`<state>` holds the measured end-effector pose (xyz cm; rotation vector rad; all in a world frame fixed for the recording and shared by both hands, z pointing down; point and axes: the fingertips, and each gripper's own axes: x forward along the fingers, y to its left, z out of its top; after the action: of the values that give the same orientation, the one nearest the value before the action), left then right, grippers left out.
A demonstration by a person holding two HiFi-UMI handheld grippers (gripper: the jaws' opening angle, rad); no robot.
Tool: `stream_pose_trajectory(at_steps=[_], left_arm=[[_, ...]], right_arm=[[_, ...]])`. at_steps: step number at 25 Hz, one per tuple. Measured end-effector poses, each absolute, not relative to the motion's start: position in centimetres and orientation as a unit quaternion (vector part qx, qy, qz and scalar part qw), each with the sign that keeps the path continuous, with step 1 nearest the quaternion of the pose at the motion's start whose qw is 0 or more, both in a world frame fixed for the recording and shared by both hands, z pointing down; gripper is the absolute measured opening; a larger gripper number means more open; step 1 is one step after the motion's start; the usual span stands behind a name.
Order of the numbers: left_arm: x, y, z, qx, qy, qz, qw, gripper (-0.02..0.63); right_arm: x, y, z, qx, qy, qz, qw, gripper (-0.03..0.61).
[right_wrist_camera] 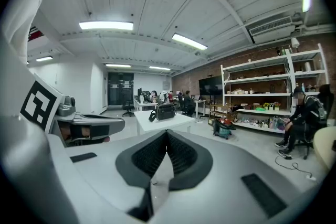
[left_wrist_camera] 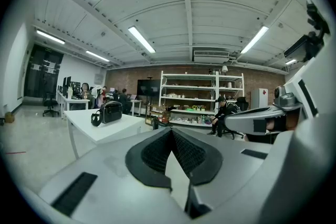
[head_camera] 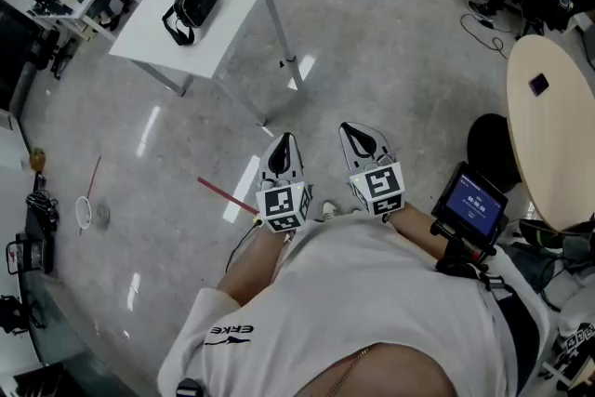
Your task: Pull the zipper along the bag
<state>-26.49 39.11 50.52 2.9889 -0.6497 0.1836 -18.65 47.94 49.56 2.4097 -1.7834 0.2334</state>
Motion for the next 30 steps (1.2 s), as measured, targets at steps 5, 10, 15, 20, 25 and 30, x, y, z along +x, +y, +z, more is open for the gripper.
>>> stream_pose_trajectory(at_steps=[5, 10, 15, 20, 25, 30], left_arm=[[-26.6, 38.9, 50.5, 0.975, -0.212, 0.061, 0.042, 0.003], [-26.2, 38.7, 50.7, 0.976, -0.204, 0.063, 0.046, 0.003], [-26.2, 37.3, 51.4, 0.978, -0.192, 0.067, 0.050, 0.003], [-24.8, 36.8, 51.6, 0.980, -0.181, 0.070, 0.051, 0.003], [-21.8, 36.3, 51.9, 0.981, -0.173, 0.072, 0.048, 0.003], [-17.1, 35.2, 52.0, 0.983, -0.165, 0.071, 0.041, 0.003]], right_arm=[[-18.6, 47.9, 49.4, 0.802, -0.589, 0.079, 0.063, 0.005], [-18.4, 47.8, 49.4, 0.805, -0.585, 0.080, 0.061, 0.005], [-18.9, 46.8, 50.0, 0.809, -0.578, 0.085, 0.064, 0.005], [-17.5, 46.6, 50.2, 0.817, -0.566, 0.091, 0.064, 0.005], [-14.7, 45.9, 50.8, 0.820, -0.562, 0.092, 0.058, 0.005], [-10.1, 44.4, 51.3, 0.821, -0.561, 0.092, 0.050, 0.005]])
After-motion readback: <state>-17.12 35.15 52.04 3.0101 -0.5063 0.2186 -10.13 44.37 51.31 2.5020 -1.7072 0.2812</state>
